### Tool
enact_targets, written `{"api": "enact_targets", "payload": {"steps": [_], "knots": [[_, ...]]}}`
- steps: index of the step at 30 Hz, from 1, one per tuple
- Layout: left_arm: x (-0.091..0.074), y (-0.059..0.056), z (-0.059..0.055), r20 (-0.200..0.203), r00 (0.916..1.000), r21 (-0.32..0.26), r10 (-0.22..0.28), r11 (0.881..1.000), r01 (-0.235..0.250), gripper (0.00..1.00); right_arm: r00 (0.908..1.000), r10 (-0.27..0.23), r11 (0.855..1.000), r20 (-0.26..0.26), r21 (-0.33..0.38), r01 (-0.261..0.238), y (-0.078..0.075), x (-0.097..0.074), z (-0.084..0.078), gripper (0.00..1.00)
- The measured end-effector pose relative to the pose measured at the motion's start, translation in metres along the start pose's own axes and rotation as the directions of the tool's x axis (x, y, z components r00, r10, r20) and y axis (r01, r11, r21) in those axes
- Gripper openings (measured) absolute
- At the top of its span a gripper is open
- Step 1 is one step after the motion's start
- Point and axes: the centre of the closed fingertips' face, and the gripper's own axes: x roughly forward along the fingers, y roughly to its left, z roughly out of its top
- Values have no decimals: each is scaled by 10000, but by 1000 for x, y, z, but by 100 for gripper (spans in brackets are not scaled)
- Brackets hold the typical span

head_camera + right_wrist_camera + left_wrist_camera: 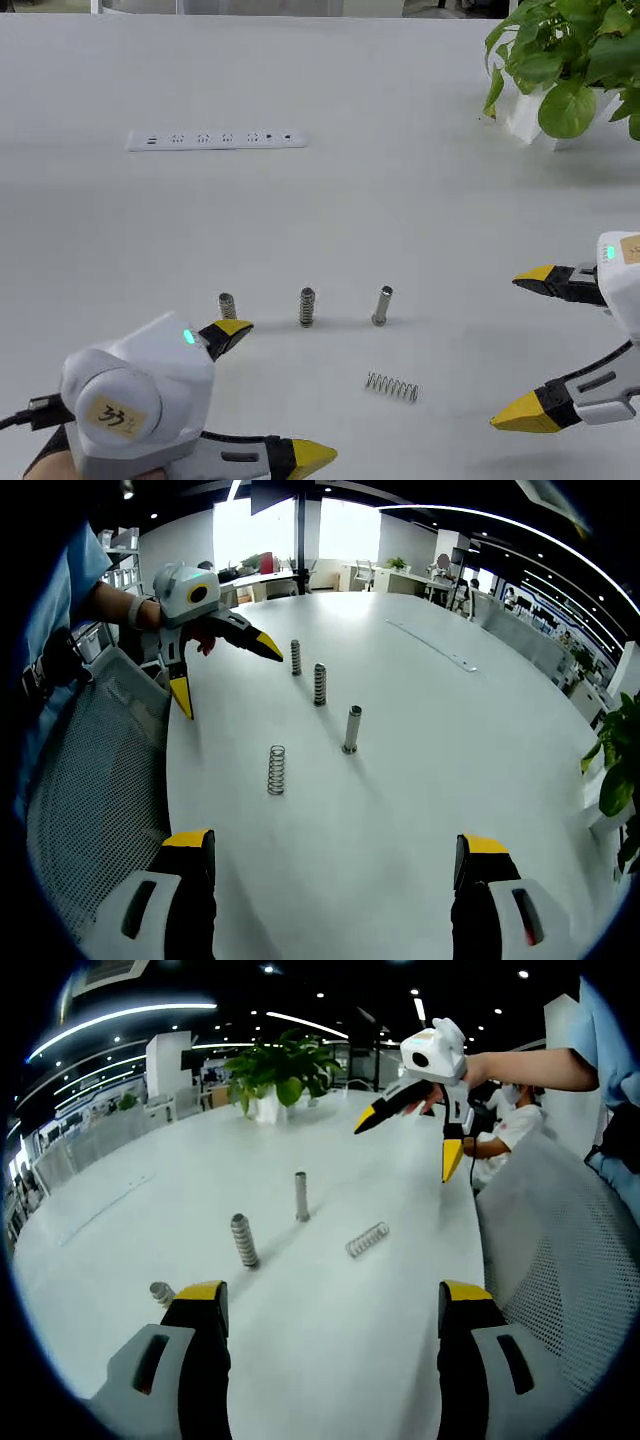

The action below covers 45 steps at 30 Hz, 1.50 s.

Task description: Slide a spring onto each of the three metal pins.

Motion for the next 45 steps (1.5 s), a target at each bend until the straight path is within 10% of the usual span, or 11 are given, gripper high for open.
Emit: {"api": "enact_targets", "payload": {"steps": [23,45], "knots": [[72,-25,10,-1048,9756,1661,-1929,9638,2085,42,9993,-200,9987,300,479,186,12,-6,-16,99],[92,-32,6,-2175,9450,2649,-2445,9170,2982,14,9986,-342,9958,414,861,305,17,-9,-22,99]]}}
